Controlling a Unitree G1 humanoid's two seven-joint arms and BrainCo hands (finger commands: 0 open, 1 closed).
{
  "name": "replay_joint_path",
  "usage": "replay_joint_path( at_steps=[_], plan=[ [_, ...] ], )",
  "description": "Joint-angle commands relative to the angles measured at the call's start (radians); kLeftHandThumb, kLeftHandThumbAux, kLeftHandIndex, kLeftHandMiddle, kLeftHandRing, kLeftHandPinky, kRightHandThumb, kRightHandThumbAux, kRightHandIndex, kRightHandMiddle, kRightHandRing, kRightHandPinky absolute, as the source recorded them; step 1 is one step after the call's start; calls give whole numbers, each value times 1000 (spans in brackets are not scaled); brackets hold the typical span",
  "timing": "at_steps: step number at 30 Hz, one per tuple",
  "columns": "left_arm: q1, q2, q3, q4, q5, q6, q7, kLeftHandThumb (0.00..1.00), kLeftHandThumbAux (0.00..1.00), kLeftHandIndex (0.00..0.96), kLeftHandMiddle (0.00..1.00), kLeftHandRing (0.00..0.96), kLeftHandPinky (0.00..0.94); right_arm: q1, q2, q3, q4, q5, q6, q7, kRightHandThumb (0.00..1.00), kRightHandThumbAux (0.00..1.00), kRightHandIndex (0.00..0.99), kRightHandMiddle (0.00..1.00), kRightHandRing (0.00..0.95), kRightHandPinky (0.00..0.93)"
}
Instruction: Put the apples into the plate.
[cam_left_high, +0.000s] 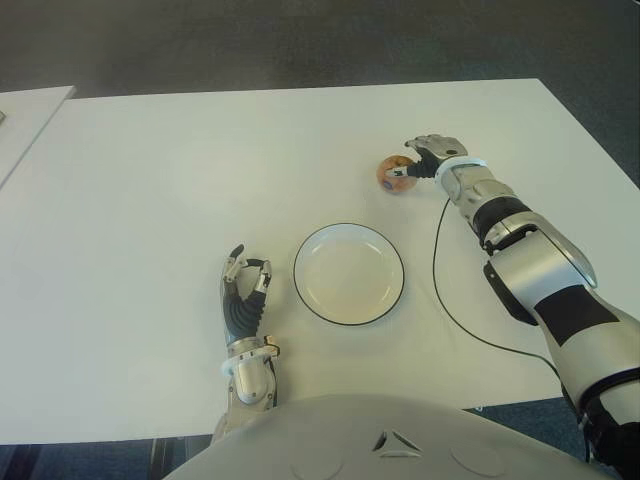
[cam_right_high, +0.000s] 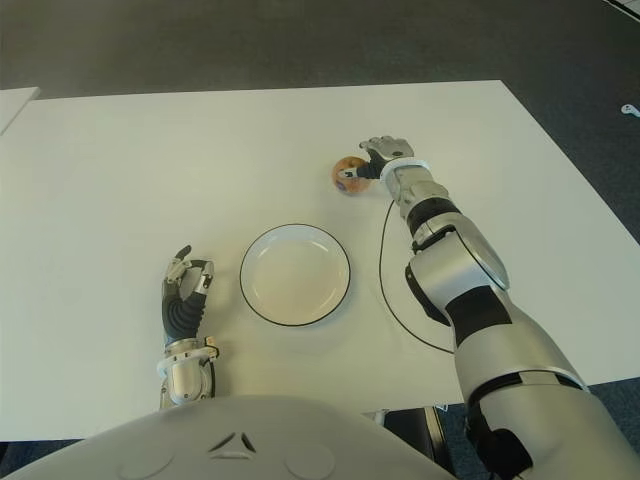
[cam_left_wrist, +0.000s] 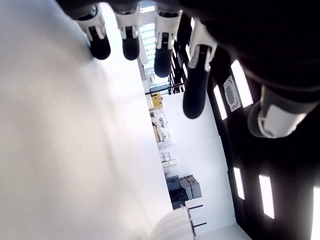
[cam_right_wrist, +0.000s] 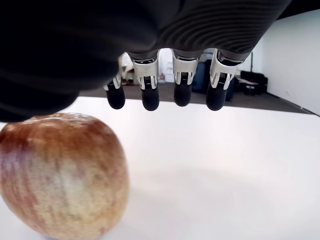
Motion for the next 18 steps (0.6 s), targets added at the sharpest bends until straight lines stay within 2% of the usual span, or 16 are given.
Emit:
replay_joint_path(
  at_steps=[1, 7, 18],
  plan=[
    [-56, -51, -4, 35, -25, 17, -10, 0, 483, 516, 148, 39, 0, -10, 30, -3, 1, 8, -4, -2, 169, 160, 0, 0, 0, 0],
    [-58, -44, 7, 48, -49, 8, -9, 0, 482, 527, 142, 37, 0, -5, 46, -13, -2, 19, -21, -4, 150, 175, 0, 0, 0, 0],
    [-70, -41, 12, 80, -67, -26, -2, 0, 503, 475, 139, 42, 0, 0, 72, -20, -3, 29, -34, 4, 137, 187, 0, 0, 0, 0]
  ],
)
